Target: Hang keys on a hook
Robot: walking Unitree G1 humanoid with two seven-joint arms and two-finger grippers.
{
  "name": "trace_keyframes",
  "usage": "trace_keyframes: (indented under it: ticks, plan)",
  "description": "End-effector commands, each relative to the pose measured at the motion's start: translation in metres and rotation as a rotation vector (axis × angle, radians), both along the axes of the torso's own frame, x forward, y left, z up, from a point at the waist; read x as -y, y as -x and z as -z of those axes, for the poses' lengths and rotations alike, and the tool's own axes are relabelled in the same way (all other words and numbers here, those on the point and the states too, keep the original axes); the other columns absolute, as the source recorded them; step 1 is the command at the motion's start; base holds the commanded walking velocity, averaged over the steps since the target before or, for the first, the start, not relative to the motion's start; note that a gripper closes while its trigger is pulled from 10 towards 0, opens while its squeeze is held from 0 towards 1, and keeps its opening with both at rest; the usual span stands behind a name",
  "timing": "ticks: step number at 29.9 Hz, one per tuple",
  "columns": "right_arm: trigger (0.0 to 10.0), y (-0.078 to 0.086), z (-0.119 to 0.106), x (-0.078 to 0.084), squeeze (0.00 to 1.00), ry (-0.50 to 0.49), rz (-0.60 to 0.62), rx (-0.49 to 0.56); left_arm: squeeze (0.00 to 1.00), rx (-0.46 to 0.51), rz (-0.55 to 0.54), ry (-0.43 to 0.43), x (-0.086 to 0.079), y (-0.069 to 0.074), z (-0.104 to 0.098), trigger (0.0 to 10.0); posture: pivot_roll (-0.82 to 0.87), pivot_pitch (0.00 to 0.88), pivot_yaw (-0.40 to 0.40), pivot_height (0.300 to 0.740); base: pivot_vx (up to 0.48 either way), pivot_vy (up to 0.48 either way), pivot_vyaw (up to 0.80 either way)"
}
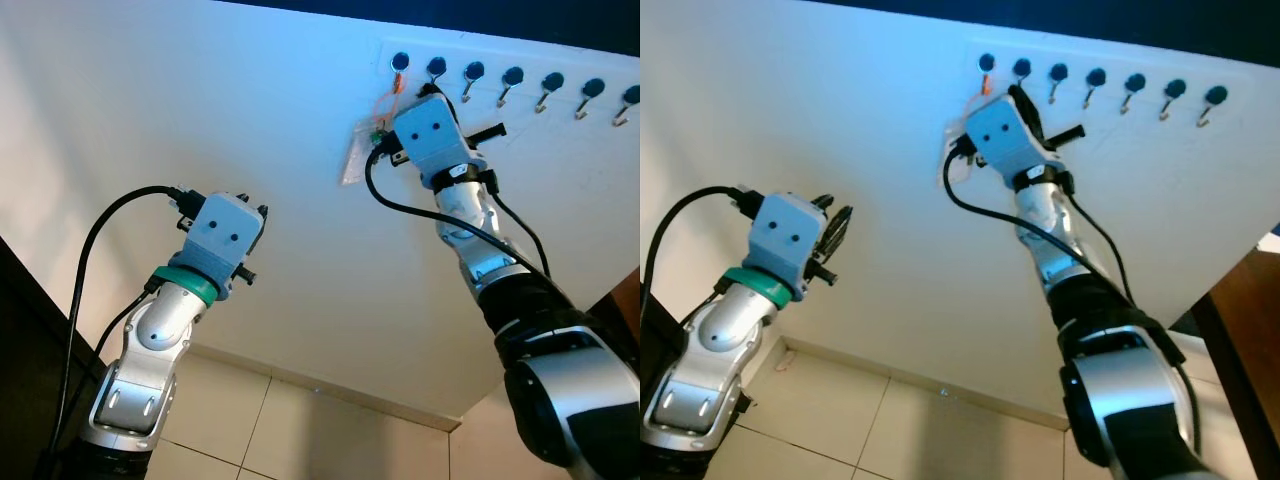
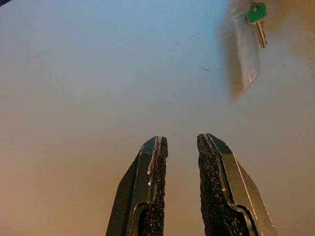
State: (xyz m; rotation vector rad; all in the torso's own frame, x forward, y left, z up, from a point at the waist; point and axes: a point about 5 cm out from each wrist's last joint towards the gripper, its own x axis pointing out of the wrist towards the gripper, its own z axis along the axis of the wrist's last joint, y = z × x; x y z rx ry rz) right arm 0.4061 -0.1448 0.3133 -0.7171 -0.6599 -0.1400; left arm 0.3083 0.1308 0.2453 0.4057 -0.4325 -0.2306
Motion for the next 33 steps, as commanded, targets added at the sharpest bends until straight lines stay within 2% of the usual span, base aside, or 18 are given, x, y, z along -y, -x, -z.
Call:
trace_keyframes:
  ticks: [1,4,5,6,7,9,10,17,28,29,30,33]
  plan:
    - [10.0,-0.004,0.027,0.011,0.00,0.024,0.068,-0.102,0.00,-0.012,0.000,-0.013,0.000,0.002,0.003,10.0,0.10,0.109,0.055,0.740,0.000,0.000,0.00]
    - [10.0,-0.004,0.028,0.012,0.02,0.009,0.077,-0.099,0.00,-0.014,0.000,-0.014,-0.001,0.002,0.003,10.0,0.10,0.112,0.057,0.740,0.000,0.000,0.00]
    - [10.0,-0.004,0.028,0.013,0.89,0.000,0.077,-0.100,0.00,-0.015,0.001,-0.014,0.000,0.002,0.003,10.0,0.10,0.112,0.057,0.740,0.000,0.000,0.00]
    - [10.0,-0.004,0.028,0.013,0.89,0.000,0.077,-0.100,0.00,-0.015,0.001,-0.014,0.000,0.002,0.003,10.0,0.10,0.112,0.057,0.740,0.000,0.000,0.00]
    - [10.0,-0.003,0.028,0.013,0.84,-0.004,0.078,-0.097,0.00,-0.016,0.001,-0.014,0.000,0.002,0.003,10.0,0.10,0.115,0.059,0.740,0.000,0.000,0.00]
    - [10.0,-0.003,0.028,0.013,0.84,-0.006,0.079,-0.096,0.00,-0.016,0.001,-0.015,0.000,0.002,0.003,10.0,0.10,0.115,0.059,0.740,0.000,0.000,0.00]
    - [10.0,-0.003,0.028,0.012,0.00,-0.006,0.079,-0.094,0.00,-0.017,0.001,-0.014,0.000,0.002,0.003,10.0,0.10,0.115,0.059,0.740,0.000,0.000,0.00]
    - [10.0,-0.002,0.041,0.013,0.00,-0.006,0.081,-0.115,0.00,-0.019,0.001,-0.015,0.000,0.002,0.003,10.0,0.11,0.120,0.062,0.740,0.000,0.000,0.00]
    - [10.0,0.001,0.032,0.007,0.00,-0.047,0.010,-0.071,0.00,-0.021,0.004,-0.015,0.000,0.002,0.004,10.0,0.10,0.114,0.060,0.740,0.000,0.000,0.00]
    - [10.0,0.007,0.029,-0.001,0.00,-0.190,-0.133,-0.050,0.00,-0.022,0.003,-0.015,0.001,0.002,0.004,10.0,0.11,0.112,0.059,0.740,0.000,0.000,0.00]
    - [10.0,0.011,0.028,-0.006,0.00,-0.276,-0.242,-0.037,0.00,-0.022,0.003,-0.016,0.001,0.002,0.005,10.0,0.11,0.110,0.058,0.740,0.000,0.000,0.00]
    - [10.0,0.022,0.027,-0.010,0.00,-0.396,-0.411,-0.015,0.00,-0.022,0.003,-0.016,0.001,0.003,0.005,10.0,0.10,0.108,0.056,0.740,0.000,0.000,0.00]
